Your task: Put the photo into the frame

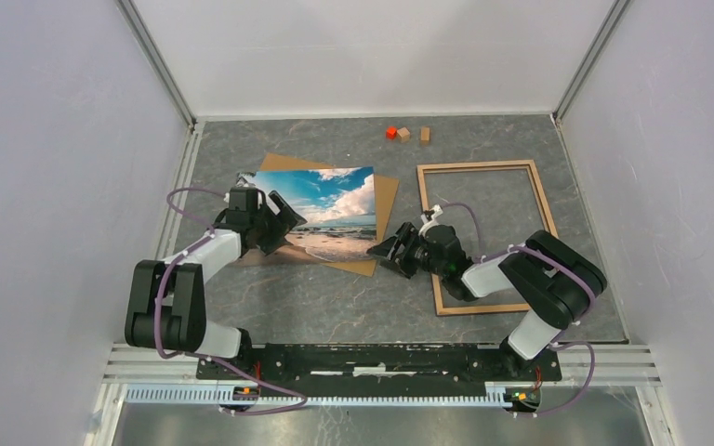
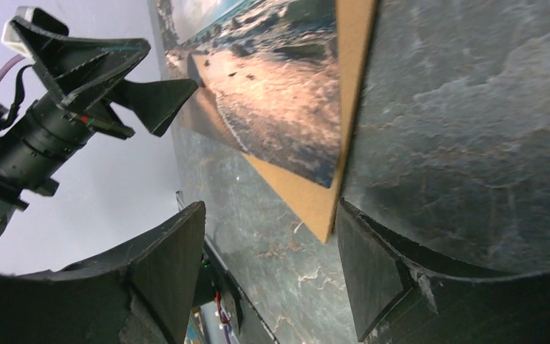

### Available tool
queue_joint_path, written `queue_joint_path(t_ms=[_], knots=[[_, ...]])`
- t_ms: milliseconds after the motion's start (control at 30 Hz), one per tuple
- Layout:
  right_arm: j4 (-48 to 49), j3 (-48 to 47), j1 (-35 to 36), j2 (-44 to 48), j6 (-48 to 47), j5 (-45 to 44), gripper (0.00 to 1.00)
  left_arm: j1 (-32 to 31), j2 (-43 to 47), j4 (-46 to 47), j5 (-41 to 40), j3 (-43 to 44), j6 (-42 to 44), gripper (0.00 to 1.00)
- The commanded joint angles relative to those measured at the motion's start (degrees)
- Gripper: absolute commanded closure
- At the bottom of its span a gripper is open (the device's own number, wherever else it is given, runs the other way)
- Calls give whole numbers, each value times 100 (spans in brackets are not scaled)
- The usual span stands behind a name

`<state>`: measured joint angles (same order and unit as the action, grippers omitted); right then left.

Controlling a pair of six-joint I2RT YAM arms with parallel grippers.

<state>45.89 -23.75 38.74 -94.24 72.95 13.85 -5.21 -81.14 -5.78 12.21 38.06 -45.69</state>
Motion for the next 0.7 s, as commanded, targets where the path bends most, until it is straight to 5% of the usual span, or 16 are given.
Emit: queue_joint_path(t_ms=[0,400,667], knots=[[240,-148,10,-305,111,-316,29,47,-158,280,-17,13,-175,5],[-438,-904,28,-145,-387,-508,34,55,-475,419,36,-168,-450,6],[-157,-985,121,-543,146,-719,33,53,-423,383,19,-207,-441,6]])
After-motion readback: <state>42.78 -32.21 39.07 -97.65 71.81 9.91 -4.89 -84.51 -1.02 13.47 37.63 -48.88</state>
